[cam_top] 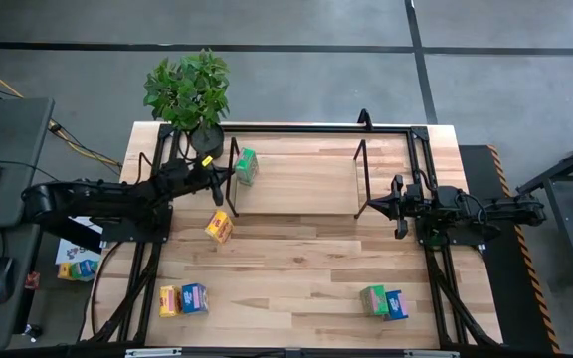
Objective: Stack cereal on shelf
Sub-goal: Put the top green cereal box on the shelf, then put the green cereal box aligned with the other green cereal box on the shelf
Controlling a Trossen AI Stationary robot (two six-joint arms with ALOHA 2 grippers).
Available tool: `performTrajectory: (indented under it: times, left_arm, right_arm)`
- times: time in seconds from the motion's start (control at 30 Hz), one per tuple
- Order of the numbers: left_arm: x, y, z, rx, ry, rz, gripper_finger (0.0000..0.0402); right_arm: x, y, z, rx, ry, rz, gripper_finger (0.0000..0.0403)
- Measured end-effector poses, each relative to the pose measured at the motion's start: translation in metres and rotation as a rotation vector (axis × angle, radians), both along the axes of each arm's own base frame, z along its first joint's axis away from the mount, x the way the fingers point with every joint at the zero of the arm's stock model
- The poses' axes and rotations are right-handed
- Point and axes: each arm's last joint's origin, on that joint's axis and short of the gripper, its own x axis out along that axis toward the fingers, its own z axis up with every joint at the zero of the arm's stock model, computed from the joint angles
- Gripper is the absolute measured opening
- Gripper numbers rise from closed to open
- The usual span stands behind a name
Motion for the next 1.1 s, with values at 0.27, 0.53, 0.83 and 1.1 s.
performTrajectory:
  times: [0.27,0.53,0.83,1.1]
  left_arm:
    - [0.001,-0.002,0.000,-0.035,-0.021,-0.062,0.0000]
    - [0.001,-0.002,0.001,-0.039,-0.025,-0.078,0.0000]
    - [-0.003,0.000,0.005,0.018,-0.018,0.058,0.0000]
    - [-0.016,-0.001,-0.002,-0.097,0.154,0.243,0.0000]
  right_arm:
    - [0.000,0.000,0.000,0.000,0.000,0.000,0.0000]
    - [0.000,0.000,0.000,0.000,0.000,0.000,0.0000]
    - [0.000,0.000,0.000,0.000,0.000,0.000,0.0000]
    - [0.000,0.000,0.000,0.000,0.000,0.000,0.0000]
